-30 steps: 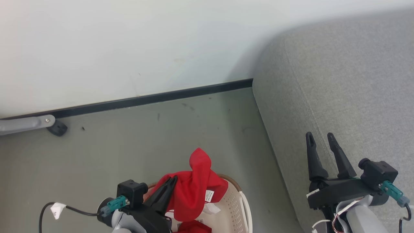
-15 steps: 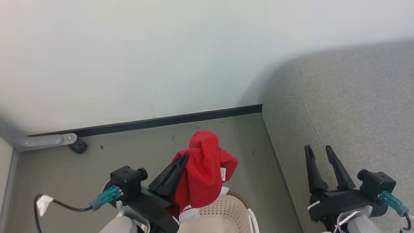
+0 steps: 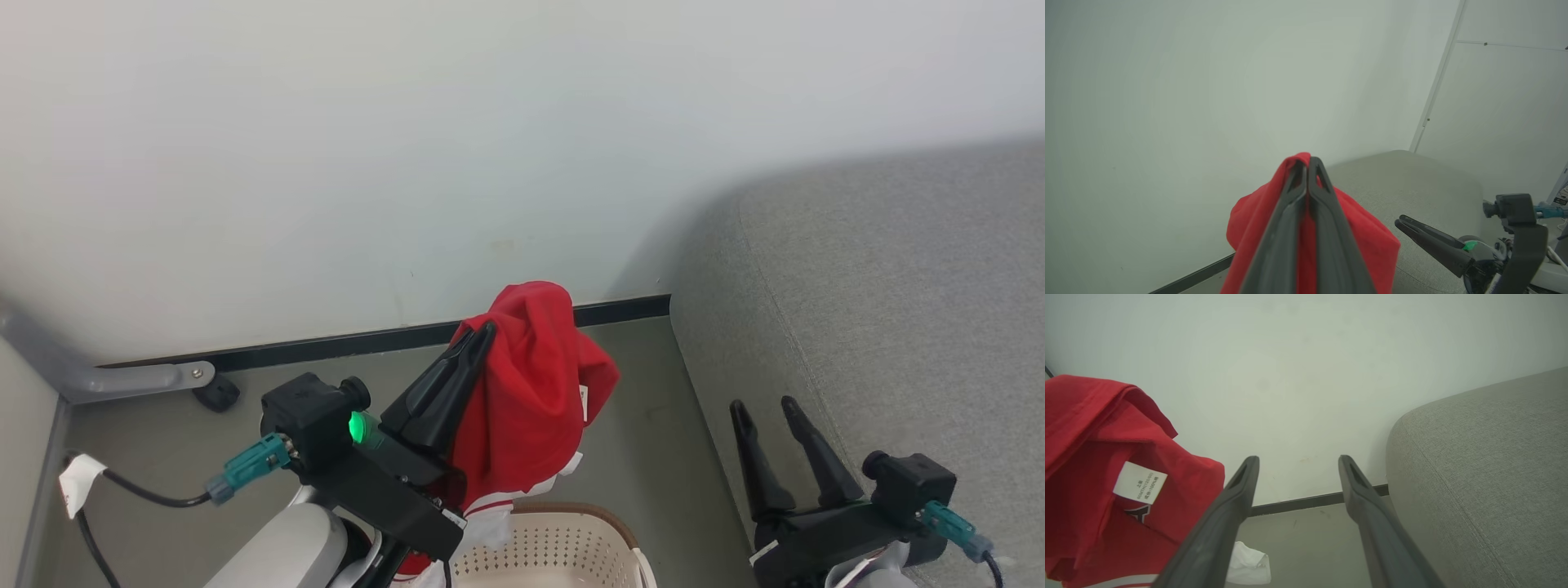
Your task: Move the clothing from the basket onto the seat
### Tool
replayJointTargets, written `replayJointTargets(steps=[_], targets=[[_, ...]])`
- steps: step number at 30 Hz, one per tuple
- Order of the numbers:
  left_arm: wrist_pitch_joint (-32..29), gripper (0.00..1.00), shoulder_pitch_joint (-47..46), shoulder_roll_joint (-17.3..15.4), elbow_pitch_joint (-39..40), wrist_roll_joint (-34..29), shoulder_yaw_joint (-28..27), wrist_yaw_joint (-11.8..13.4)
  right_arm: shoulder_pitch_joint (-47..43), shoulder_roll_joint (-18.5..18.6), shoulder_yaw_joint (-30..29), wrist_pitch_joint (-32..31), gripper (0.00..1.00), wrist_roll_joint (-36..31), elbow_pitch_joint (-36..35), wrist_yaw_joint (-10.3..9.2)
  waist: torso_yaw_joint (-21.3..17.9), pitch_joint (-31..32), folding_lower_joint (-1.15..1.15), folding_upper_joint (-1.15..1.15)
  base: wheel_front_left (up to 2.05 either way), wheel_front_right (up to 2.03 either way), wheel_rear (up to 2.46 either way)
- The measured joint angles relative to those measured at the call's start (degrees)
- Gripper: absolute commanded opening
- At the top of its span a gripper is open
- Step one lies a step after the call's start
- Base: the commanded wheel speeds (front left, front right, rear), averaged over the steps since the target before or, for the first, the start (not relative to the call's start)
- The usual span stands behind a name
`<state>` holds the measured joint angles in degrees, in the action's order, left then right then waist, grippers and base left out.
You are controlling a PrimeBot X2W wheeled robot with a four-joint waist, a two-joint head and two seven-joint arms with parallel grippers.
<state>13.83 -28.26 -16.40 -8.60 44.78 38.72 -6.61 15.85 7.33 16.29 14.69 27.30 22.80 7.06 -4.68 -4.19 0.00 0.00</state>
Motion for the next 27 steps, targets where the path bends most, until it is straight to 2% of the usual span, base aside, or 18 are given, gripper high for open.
replayJointTargets(steps=[7,19,27], targets=[[-1.8,0.00,-1.9,0.5,2.0,0.0,0.6,0.3,3.1,1.7,8.6,-1.6,1.00,0.0,1.4,0.01,0.3,0.2,0.00,0.00,0.00,0.00,0.00],[-4.2,0.00,-5.7,2.3,5.3,0.0,1.1,0.3,9.6,4.4,20.9,-4.6,1.00,2.7,4.9,0.02,3.5,-0.3,0.00,0.00,0.00,0.00,0.00],[-5.6,0.00,-6.8,3.6,6.8,0.6,2.0,0.3,15.2,5.5,23.8,-5.1,1.00,5.7,9.2,0.02,5.6,-0.9,-0.01,0.00,0.00,0.00,0.00]])
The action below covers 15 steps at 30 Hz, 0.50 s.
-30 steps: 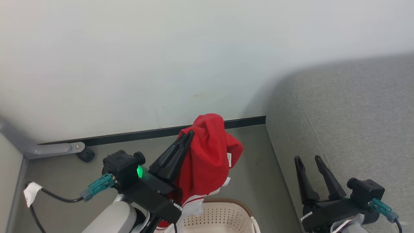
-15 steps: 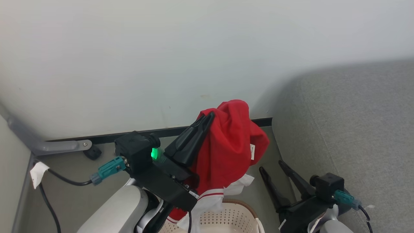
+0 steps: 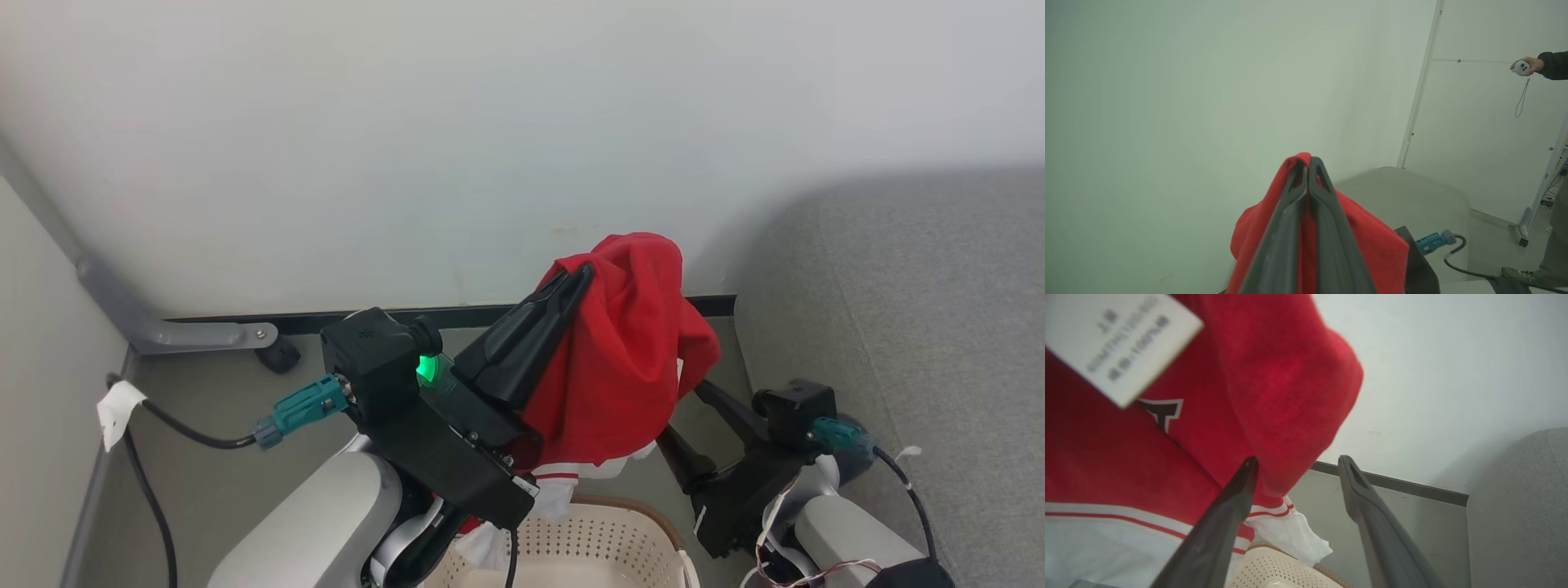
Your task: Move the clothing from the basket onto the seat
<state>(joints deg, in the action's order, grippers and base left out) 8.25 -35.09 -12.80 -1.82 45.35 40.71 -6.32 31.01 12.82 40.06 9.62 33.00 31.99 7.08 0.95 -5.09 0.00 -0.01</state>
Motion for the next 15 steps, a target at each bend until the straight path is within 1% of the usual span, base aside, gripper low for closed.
replayJointTargets(steps=[2,9,13,14,15], targets=[[-0.2,0.00,-0.2,0.3,0.3,0.1,0.1,-0.1,1.3,0.3,1.3,0.0,1.00,1.0,0.6,0.00,0.7,-0.2,0.00,0.00,0.00,0.00,0.00],[-1.1,0.00,-0.9,0.8,0.2,0.6,0.7,-0.2,7.9,-0.2,10.1,-0.5,1.00,3.9,2.9,0.00,3.2,-0.7,0.00,0.00,0.00,0.00,0.00],[-1.4,0.00,-1.2,1.2,0.2,1.0,0.7,-0.2,10.0,-1.0,12.9,-0.2,1.00,5.9,4.6,0.00,4.5,-0.9,0.00,0.00,0.00,0.00,0.00],[-1.5,0.00,-1.2,1.2,0.2,1.0,0.7,-0.2,10.3,-1.2,13.5,0.1,0.42,6.5,5.1,0.00,4.8,-0.9,0.00,0.00,0.00,0.00,0.00],[-1.5,0.00,-1.2,1.1,0.2,1.0,0.6,-0.2,10.6,-1.3,14.0,0.2,0.00,6.9,5.4,0.00,5.1,-0.9,0.00,0.00,0.00,0.00,0.00]])
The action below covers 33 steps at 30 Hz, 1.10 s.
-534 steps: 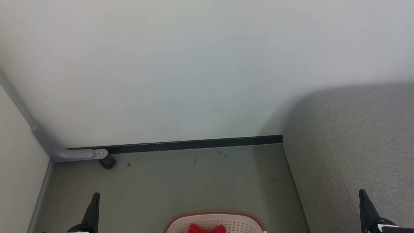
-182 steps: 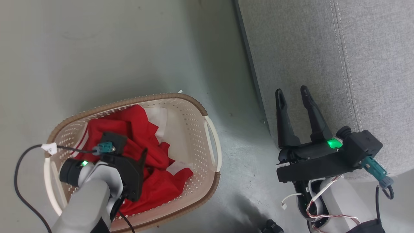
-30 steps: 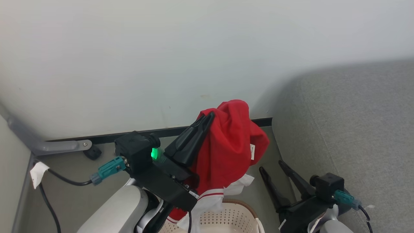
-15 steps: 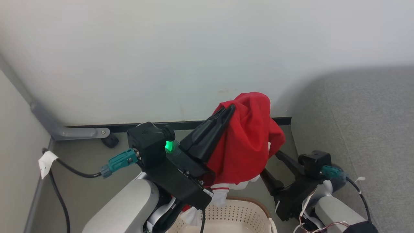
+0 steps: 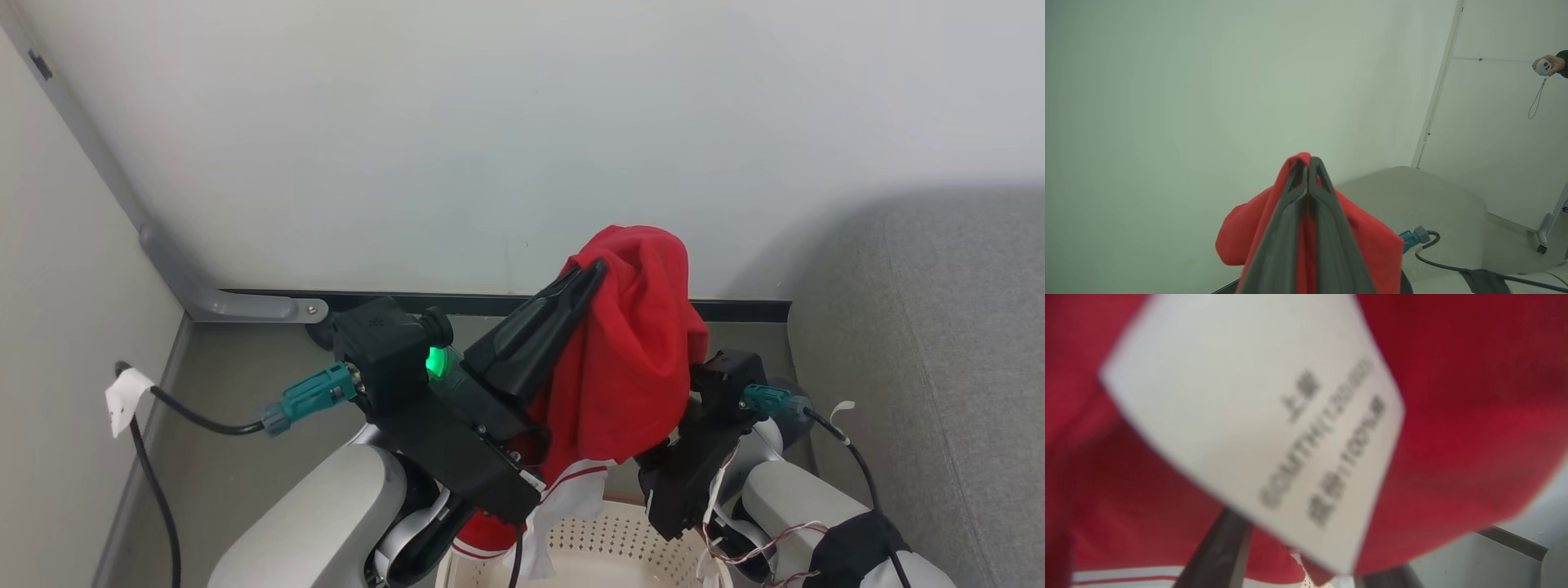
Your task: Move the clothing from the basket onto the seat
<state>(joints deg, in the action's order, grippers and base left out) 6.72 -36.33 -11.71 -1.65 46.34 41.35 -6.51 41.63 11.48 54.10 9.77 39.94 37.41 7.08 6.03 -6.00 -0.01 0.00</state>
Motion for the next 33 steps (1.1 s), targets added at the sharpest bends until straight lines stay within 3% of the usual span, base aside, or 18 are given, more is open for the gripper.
replayJointTargets(steps=[8,16,23,24,25,26,27,33], targets=[[0.0,0.00,0.6,-2.3,-1.9,0.1,-1.7,0.6,0.5,-0.3,1.4,2.7,0.00,4.4,1.9,0.05,0.4,0.2,0.00,0.00,0.00,0.00,0.00],[0.5,0.00,7.8,-6.0,-3.0,0.7,-2.1,1.8,-0.5,-0.5,-0.8,4.4,0.00,9.0,1.5,0.05,-2.3,0.9,0.00,0.00,0.00,0.00,0.00],[0.5,0.00,10.9,-6.2,-3.2,0.9,-0.6,2.0,-2.3,0.5,-2.3,4.4,0.00,10.9,0.1,0.05,-4.7,1.3,0.00,0.00,0.00,0.00,0.00],[0.5,0.04,11.0,-6.2,-3.2,0.9,-0.5,2.0,-2.3,0.8,-2.7,4.5,0.00,11.2,-0.1,0.05,-4.9,1.3,0.00,0.00,0.00,0.00,0.00],[0.5,0.34,11.0,-6.2,-3.2,0.9,-0.4,2.0,-2.3,1.0,-3.4,4.5,0.00,11.5,-0.3,0.05,-5.2,1.3,0.00,0.00,0.00,0.00,0.00],[0.5,0.51,11.0,-6.2,-3.1,0.9,-0.3,2.0,-2.3,1.3,-4.3,4.5,0.00,11.9,-0.6,0.05,-5.5,1.3,0.00,0.00,0.00,0.00,0.00],[0.5,0.98,11.0,-6.2,-3.1,0.9,-0.2,2.0,-2.3,1.5,-5.4,4.5,0.00,12.3,-1.1,0.05,-5.7,1.3,0.00,0.00,0.00,0.00,0.00],[0.7,1.00,12.7,-6.5,-2.5,0.9,0.3,1.9,-2.5,3.3,-9.9,4.5,0.00,13.1,-3.7,0.05,-7.6,1.5,0.00,0.00,0.00,0.00,0.00]])
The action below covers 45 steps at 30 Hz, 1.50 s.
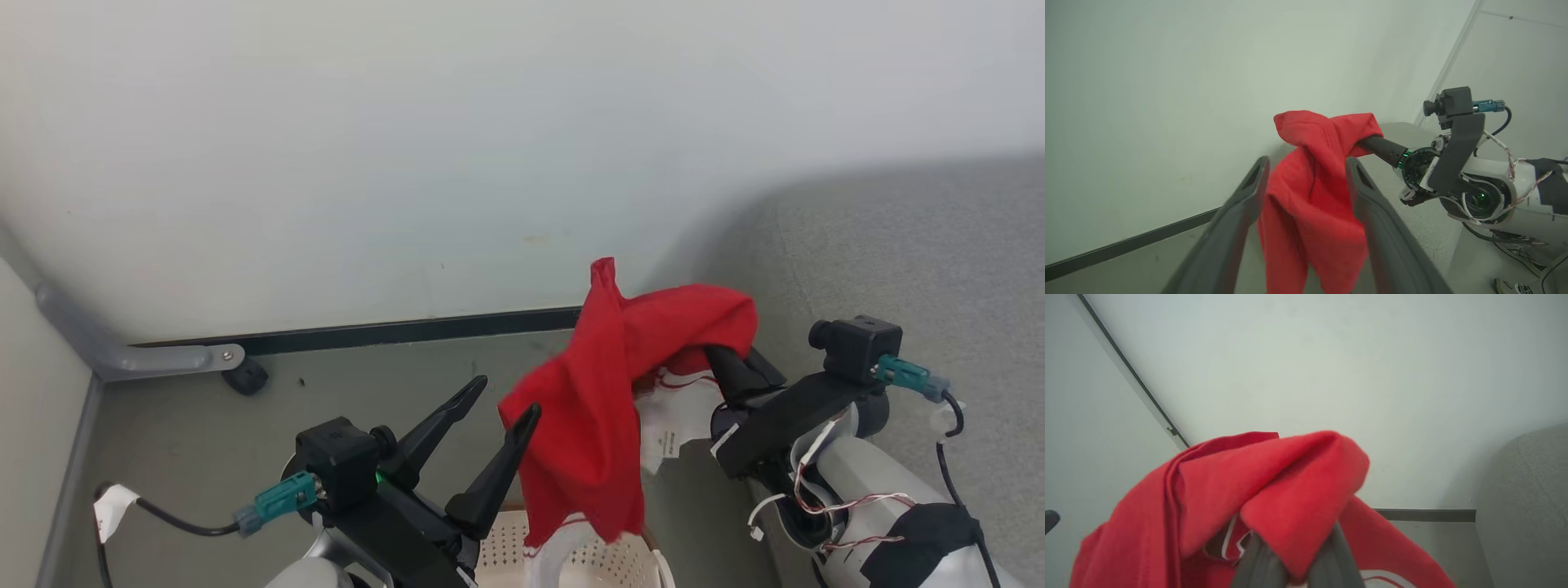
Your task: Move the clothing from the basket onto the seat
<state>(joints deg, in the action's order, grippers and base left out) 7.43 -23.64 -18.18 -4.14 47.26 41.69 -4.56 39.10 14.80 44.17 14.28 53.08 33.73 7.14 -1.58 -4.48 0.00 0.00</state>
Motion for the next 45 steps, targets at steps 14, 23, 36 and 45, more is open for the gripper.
replayJointTargets(steps=[14,23,36,45], targets=[[0.8,1.00,0.5,-1.8,1.6,-1.8,0.3,0.0,-3.3,3.4,-7.3,0.0,0.00,-3.2,-7.9,-0.07,-6.0,-0.2,0.00,0.00,0.00,0.00,0.00],[1.2,1.00,0.5,-3.2,3.2,-4.1,1.0,0.1,-7.2,5.6,-10.9,0.0,0.00,-5.9,-14.2,-0.59,-11.1,-0.7,0.00,0.00,0.00,0.00,0.00],[1.8,1.00,0.4,-3.7,4.0,-5.3,1.3,0.4,-11.6,5.9,-14.2,0.0,0.00,-8.8,-20.1,-1.59,-17.1,-2.3,0.00,0.00,0.00,0.00,0.00],[1.8,1.00,0.2,-3.5,3.9,-6.0,1.5,0.6,-13.7,6.0,-16.9,0.0,0.00,-10.5,-24.5,-1.59,-20.6,-3.4,0.00,0.00,0.00,0.00,0.00]])
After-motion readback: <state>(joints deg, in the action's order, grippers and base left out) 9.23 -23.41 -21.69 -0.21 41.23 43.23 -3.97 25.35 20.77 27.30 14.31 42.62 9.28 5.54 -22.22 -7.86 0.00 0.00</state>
